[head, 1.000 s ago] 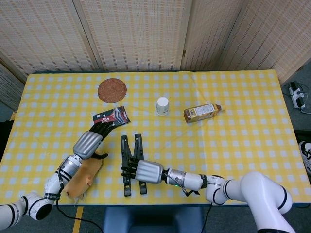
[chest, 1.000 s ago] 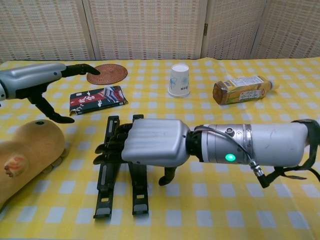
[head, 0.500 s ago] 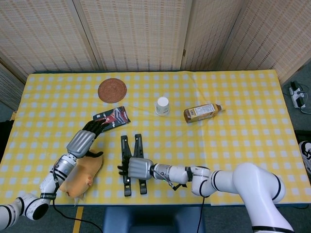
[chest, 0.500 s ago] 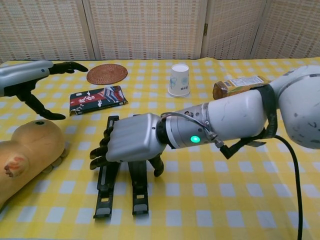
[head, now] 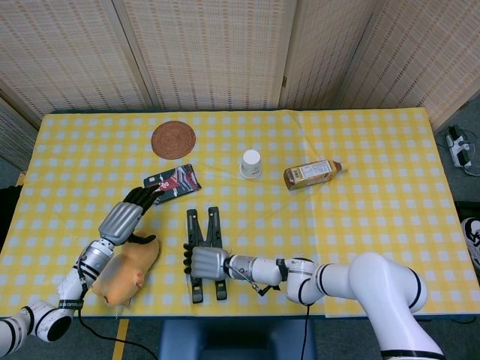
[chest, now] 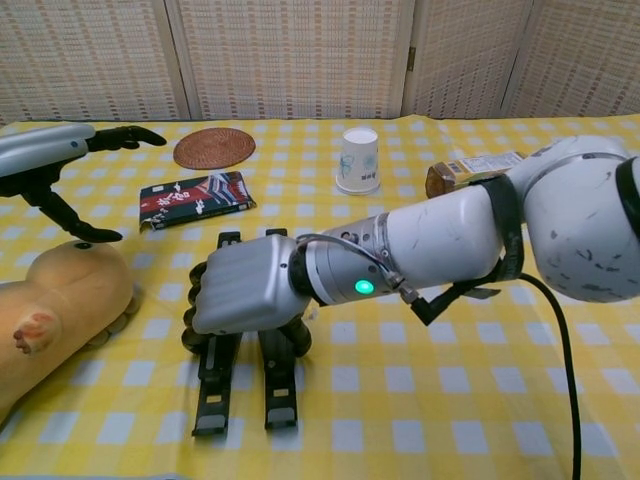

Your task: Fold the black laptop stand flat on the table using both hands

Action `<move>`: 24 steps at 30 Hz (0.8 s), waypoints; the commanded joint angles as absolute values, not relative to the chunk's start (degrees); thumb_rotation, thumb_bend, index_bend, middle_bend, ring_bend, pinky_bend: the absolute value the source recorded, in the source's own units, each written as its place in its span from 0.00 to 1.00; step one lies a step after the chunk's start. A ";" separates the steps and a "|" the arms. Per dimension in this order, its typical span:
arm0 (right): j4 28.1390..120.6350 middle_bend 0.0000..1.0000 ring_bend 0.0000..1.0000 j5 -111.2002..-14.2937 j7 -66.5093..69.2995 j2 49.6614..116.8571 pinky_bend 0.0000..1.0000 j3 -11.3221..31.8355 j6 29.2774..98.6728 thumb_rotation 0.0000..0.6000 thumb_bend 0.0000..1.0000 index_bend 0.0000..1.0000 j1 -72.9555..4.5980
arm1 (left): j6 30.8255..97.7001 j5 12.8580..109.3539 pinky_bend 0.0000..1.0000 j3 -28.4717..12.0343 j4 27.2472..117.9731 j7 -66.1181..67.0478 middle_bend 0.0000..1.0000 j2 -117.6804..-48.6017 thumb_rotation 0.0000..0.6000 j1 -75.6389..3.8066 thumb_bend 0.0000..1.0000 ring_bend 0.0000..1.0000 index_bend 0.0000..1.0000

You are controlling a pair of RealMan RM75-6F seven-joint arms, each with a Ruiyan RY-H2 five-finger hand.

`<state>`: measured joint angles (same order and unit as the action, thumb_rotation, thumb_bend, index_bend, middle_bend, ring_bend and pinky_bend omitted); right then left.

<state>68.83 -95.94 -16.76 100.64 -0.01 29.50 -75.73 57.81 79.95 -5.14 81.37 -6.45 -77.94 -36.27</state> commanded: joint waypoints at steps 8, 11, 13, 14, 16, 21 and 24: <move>68.05 0.41 0.28 -97.81 -14.47 100.48 0.12 -1.11 34.56 1.00 0.18 0.44 -74.32 | 58.17 80.08 0.00 -5.28 81.87 -5.74 0.00 -77.80 1.00 -36.10 0.23 0.00 0.00; 67.56 0.42 0.29 -98.14 -14.05 100.72 0.12 -1.41 35.51 1.00 0.19 0.45 -73.95 | 58.14 79.89 0.00 -5.41 82.07 -5.54 0.00 -77.82 1.00 -36.09 0.23 0.00 0.00; 67.20 0.43 0.30 -98.46 -13.60 100.92 0.13 -1.54 36.44 1.00 0.20 0.47 -73.68 | 58.11 79.86 0.00 -5.43 82.12 -5.44 0.00 -77.82 1.00 -36.08 0.23 0.00 0.00; 66.98 0.44 0.31 -98.62 -13.53 101.00 0.14 -1.58 36.92 1.00 0.21 0.48 -73.53 | 58.10 79.85 0.00 -5.43 82.10 -5.35 0.00 -77.84 1.00 -36.08 0.23 0.00 0.00; 66.63 0.44 0.31 -98.81 -13.18 101.15 0.14 -1.59 37.99 1.00 0.21 0.48 -73.14 | 58.14 79.85 0.00 -5.46 82.06 -5.23 0.00 -77.83 1.00 -36.06 0.23 0.00 0.00; 68.50 0.20 0.18 -96.42 -15.80 99.76 0.09 -0.69 38.32 1.00 0.21 0.12 -71.28 | 58.78 79.99 0.00 -5.67 82.12 -4.25 0.00 -77.51 1.00 -35.94 0.23 0.00 0.00; 71.72 0.05 0.10 -93.12 -19.06 97.96 0.04 0.72 40.41 1.00 0.21 0.00 -68.26 | 59.57 79.82 0.00 -6.04 82.79 -3.54 0.00 -77.02 1.00 -35.68 0.23 0.00 0.00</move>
